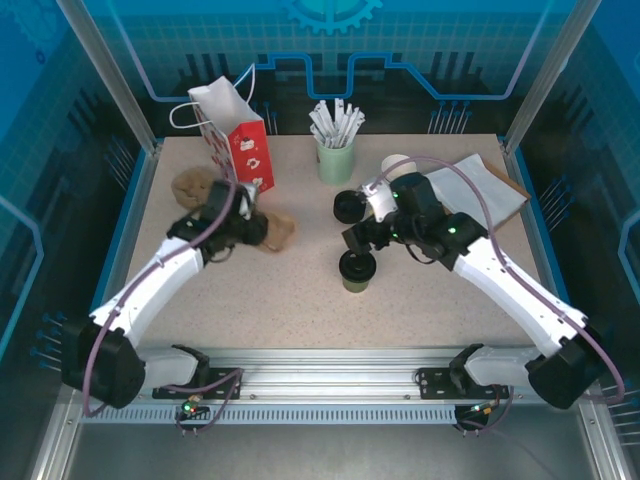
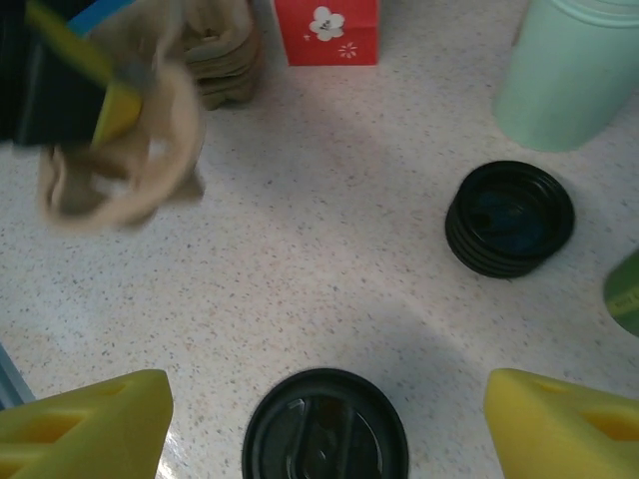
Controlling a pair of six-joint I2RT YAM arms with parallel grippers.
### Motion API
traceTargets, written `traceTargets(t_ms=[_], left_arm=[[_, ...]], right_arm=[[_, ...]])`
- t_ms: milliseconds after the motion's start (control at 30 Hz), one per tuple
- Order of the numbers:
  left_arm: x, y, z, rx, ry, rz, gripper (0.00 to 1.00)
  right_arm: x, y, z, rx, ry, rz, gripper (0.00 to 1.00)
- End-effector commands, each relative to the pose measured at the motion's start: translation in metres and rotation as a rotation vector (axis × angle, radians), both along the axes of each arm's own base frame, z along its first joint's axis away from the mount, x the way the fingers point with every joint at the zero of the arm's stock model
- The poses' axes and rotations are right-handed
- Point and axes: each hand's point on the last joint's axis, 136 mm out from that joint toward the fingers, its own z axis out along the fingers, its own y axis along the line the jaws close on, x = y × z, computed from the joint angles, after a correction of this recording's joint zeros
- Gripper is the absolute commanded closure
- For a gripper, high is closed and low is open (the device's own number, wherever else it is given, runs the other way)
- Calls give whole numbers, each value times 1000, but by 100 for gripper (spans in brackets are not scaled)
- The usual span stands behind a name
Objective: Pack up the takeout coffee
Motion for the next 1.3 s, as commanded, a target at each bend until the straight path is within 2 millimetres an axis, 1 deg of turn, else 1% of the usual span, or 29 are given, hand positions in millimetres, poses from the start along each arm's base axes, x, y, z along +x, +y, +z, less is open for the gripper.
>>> traceTargets(t_ms=[0,33,100,233,333,433,533,600,733,900,967,1033,1133,1200,1267], left_arm=[[-34,-6,-31,-14,69,142,58],[-43,-14,-40,-12,84,136,58],[-55,-18,-56,19,95,167,59],[-66,-49,-79,24,113,153,58],[-73,-61,-92,96,128,158,58],[-80,-67,-100,143,135,163,56],[-84,-73,-104,154,132,171,55],[-86,-79,-105,149,131,168,54],[-88,-85,-101,149,140,157,47],[-83,-85,-80,149,101,135,34],[-80,-86,-72,138,91,122,32],[-74,-86,-59,115,75,104,32],[-49,-72,-20,69,-2,107,31],[-23,-56,17,-1,-80,130,30],[2,-31,50,-80,-145,180,29]], right_arm=[[-7,-15,-9,20,34,-24,17],[-8,-18,-11,29,38,-28,18],[-9,-23,-12,41,42,-34,17],[-14,-23,-19,47,65,-25,17],[-16,-23,-21,53,77,-27,17],[-17,-26,-23,49,75,-34,17],[-17,-27,-25,48,76,-36,17],[-17,-27,-26,47,82,-35,17],[-16,-26,-26,47,83,-34,17],[-15,-26,-22,50,81,-38,17],[-15,-26,-21,51,77,-42,17],[-15,-27,-20,52,77,-47,17],[-15,-27,-15,63,65,-48,17],[-16,-25,-11,77,55,-47,17],[-15,-22,-5,90,43,-43,17]])
